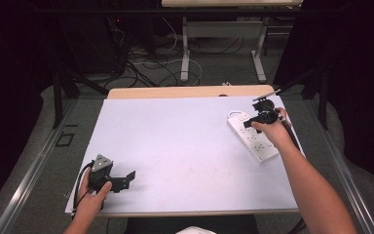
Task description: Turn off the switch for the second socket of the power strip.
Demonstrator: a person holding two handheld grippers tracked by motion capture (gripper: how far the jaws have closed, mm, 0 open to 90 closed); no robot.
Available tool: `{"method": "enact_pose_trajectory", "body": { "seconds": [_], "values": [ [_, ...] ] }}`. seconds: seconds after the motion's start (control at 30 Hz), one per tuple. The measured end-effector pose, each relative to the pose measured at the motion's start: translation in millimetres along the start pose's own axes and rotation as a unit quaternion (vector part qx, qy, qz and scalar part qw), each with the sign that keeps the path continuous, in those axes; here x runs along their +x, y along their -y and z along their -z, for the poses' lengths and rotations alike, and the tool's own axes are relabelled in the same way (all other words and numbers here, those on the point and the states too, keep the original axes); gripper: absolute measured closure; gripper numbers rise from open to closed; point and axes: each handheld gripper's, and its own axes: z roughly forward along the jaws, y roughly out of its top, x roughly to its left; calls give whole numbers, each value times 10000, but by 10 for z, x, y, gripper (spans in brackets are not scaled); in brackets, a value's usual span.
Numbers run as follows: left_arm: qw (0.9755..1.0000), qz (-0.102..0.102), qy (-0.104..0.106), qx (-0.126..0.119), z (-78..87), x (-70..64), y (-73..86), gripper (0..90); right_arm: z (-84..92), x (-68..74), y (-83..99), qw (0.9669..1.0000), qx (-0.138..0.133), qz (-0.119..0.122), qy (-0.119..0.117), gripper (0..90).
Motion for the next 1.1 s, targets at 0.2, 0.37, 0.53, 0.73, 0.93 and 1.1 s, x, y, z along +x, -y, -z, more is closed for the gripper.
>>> {"method": "enact_pose_trajectory", "body": {
  "seconds": [0.2, 0.37, 0.53, 0.73, 0.93, 1.1],
  "values": [
    [10000, 6, -41, -30, -2, -4, 4, 11, 33, 98, 3, 9999, -93, 92, -102, 362],
    [10000, 7, -51, -32, 0, -5, 6, 11, 85, 143, -4, 9993, -228, 218, -193, 358],
    [9999, 16, -71, -80, -9, -9, 7, 10, 129, 184, -12, 9989, -323, 231, -247, 322],
    [10000, 1, -41, -28, 0, -11, 7, 11, 183, 208, -30, 9980, -581, 155, -205, 247],
    [10000, 11, -62, -75, -8, -15, 9, 11, 242, 243, -44, 9963, -837, 32, -181, 166],
    [10000, 8, -57, -60, -14, -17, 10, 10, 296, 266, -34, 9949, -995, 48, -152, 150]
  ]
}}
